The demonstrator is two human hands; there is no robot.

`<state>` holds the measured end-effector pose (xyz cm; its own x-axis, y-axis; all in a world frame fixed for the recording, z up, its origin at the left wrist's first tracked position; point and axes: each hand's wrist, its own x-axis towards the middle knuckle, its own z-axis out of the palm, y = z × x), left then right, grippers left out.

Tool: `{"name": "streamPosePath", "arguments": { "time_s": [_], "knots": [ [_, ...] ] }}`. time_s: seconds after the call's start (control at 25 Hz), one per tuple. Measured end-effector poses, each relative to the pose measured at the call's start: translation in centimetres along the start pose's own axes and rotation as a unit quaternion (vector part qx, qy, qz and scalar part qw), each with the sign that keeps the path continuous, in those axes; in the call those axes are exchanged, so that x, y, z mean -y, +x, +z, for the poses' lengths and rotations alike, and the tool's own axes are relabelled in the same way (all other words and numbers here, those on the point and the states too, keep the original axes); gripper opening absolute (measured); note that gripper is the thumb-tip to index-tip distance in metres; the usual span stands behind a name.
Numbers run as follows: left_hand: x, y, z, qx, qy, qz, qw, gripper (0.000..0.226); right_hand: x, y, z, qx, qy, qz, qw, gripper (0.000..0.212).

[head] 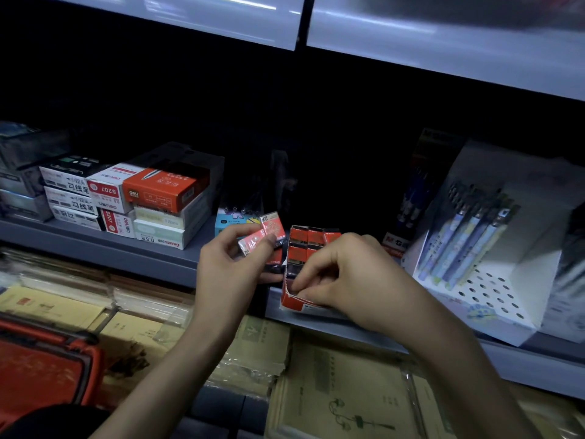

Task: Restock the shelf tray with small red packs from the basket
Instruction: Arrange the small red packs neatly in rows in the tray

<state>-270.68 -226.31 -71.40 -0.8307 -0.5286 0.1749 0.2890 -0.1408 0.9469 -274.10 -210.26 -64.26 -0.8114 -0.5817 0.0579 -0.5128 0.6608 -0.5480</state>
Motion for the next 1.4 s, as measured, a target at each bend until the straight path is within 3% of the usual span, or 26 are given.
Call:
{"name": "streamPosePath", "arguments": {
  "time_s": [0.36,0.56,0.64,0.72,0.96,1.12,1.24,1.4],
  "knots": [
    [-0.1,0.1,-0.3,0.021,0.0,-0.002,1.0,0.02,0.4,0.0,-0.8,0.006,-0.029,0.015,0.999,0.007],
    [-0.6,0.1,-0.6,0.044,-0.019,0.016,0.999,0.023,0.0,0.1,-1.8,-0.165,0.045,0.012,0.985,0.005],
    [-1.0,0.1,-0.5,0.049,-0.017,0.036,0.998,0.025,0.3,0.5,-1.1,-0.189,0.067,0.006,0.98,0.015],
    [-1.4,0.1,-0.6,0.058,-0.01,0.056,0.997,0.029,0.5,0.9,-0.3,-0.182,0.084,-0.007,0.98,0.028],
    [-1.6,0.0,-1.0,0.081,-0.014,0.049,0.995,0.033,0.4,1.6,1.0,-0.161,0.154,-0.026,0.975,0.01],
    [-1.4,0.5,-1.2,0.064,-0.05,0.021,0.996,0.028,0.5,1.5,-0.2,-0.155,0.265,0.003,0.952,0.018],
    [-1.1,0.7,-1.4,0.052,-0.055,0.006,0.997,0.028,0.0,0.6,-1.3,-0.107,0.262,0.054,0.958,0.026],
    [-0.8,0.8,-1.5,0.046,-0.048,-0.011,0.998,0.027,-0.8,-0.1,-1.2,-0.07,0.229,0.071,0.968,0.019]
  ]
}}
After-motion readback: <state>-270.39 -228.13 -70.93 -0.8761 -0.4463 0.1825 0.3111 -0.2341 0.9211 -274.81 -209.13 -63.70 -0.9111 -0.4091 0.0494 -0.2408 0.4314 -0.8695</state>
